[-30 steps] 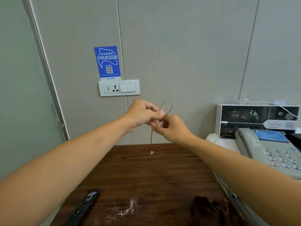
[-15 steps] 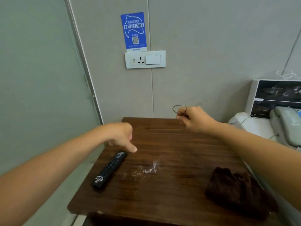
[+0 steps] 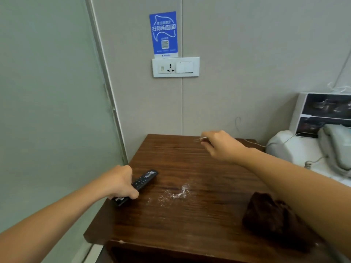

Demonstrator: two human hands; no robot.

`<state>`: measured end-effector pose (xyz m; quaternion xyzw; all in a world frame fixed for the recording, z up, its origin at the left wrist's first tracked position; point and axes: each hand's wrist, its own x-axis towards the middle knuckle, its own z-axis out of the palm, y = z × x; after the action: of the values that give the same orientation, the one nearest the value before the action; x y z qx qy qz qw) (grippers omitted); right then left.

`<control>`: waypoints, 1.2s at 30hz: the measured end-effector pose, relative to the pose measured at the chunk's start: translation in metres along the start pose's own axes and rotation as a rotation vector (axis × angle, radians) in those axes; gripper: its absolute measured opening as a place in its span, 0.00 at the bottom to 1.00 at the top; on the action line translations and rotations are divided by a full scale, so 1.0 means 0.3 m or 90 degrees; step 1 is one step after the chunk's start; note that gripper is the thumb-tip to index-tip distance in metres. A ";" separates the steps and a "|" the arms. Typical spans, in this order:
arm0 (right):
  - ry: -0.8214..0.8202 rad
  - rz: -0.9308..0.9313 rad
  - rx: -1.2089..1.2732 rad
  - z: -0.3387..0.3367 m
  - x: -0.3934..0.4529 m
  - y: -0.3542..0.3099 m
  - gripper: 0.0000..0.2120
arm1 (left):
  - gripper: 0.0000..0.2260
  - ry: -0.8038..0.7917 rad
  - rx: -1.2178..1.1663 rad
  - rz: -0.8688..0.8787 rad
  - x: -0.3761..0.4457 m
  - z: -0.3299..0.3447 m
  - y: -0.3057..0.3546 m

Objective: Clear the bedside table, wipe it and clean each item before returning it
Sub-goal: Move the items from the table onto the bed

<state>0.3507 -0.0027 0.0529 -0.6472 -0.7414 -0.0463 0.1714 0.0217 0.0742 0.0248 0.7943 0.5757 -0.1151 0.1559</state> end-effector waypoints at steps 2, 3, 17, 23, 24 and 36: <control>0.007 -0.012 -0.041 -0.057 -0.031 0.039 0.07 | 0.15 0.024 0.007 0.045 0.022 -0.029 0.048; 0.015 -0.013 -0.054 -0.092 -0.051 0.063 0.07 | 0.15 0.042 0.012 0.070 0.030 -0.052 0.092; 0.234 0.251 -0.235 -0.792 -0.609 0.657 0.07 | 0.16 0.135 -0.029 0.562 -0.081 -0.251 1.290; 0.233 0.483 -0.249 -0.896 -0.930 0.970 0.07 | 0.13 0.123 0.019 0.691 -0.107 -0.225 1.622; 0.230 0.526 -0.252 -0.903 -0.989 1.019 0.09 | 0.12 0.118 0.021 0.712 -0.121 -0.214 1.659; 0.051 0.632 -0.034 -0.895 -1.270 1.197 0.29 | 0.15 0.043 0.190 0.865 -0.313 0.024 1.893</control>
<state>0.7926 -0.3837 0.1299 -0.9240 -0.3349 -0.0030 0.1846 0.5323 -0.1750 0.1176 0.9947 -0.0663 -0.0450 0.0642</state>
